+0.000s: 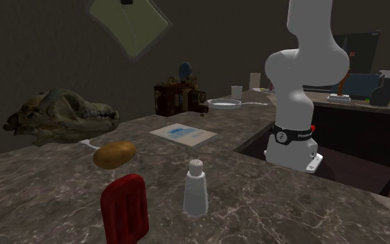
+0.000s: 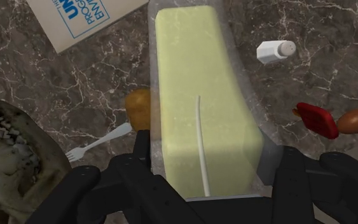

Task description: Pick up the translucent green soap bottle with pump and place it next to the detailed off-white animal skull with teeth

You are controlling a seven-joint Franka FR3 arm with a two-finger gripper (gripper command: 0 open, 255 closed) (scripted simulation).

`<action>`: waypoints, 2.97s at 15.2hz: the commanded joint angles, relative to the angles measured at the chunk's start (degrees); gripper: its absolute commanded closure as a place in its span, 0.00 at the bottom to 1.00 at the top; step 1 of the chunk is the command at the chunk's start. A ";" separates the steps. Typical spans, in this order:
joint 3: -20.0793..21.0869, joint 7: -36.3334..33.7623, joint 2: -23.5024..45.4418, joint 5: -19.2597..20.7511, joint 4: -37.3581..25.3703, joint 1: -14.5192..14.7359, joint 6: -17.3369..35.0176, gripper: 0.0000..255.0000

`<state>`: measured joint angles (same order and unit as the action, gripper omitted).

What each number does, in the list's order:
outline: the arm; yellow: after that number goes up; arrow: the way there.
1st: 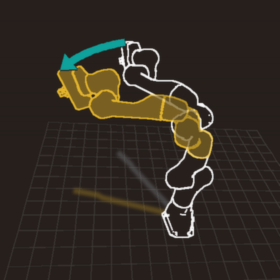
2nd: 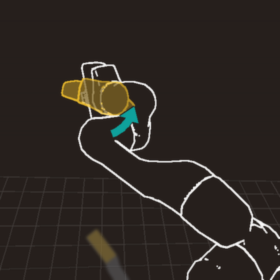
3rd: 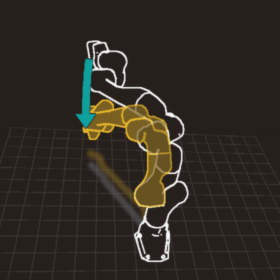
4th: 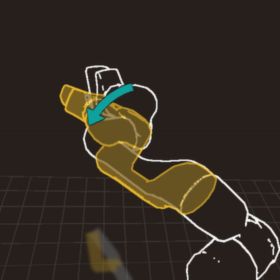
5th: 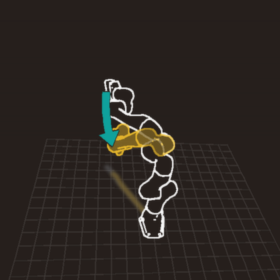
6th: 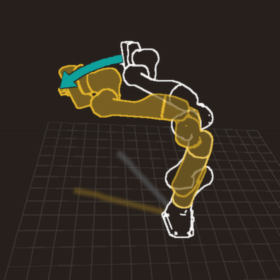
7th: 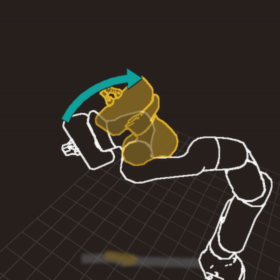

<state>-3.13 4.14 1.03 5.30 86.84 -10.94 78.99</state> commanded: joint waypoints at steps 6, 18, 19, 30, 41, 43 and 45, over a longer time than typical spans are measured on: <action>-2.97 6.08 1.01 0.73 1.25 -3.17 2.87 1.00; -3.00 5.08 -0.51 0.84 12.41 -3.19 12.47 1.00; -3.00 5.01 -0.54 0.85 13.22 -3.19 13.25 1.00; -3.08 4.27 -0.06 0.92 21.11 -3.27 21.58 1.00; -3.17 3.63 1.88 0.96 27.33 -3.39 29.72 1.00; -3.19 3.52 2.39 0.97 28.29 -3.41 31.18 1.00; -3.20 3.41 2.94 0.97 29.21 -3.44 32.64 1.00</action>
<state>-6.30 7.59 3.78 6.25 115.40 -14.34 110.75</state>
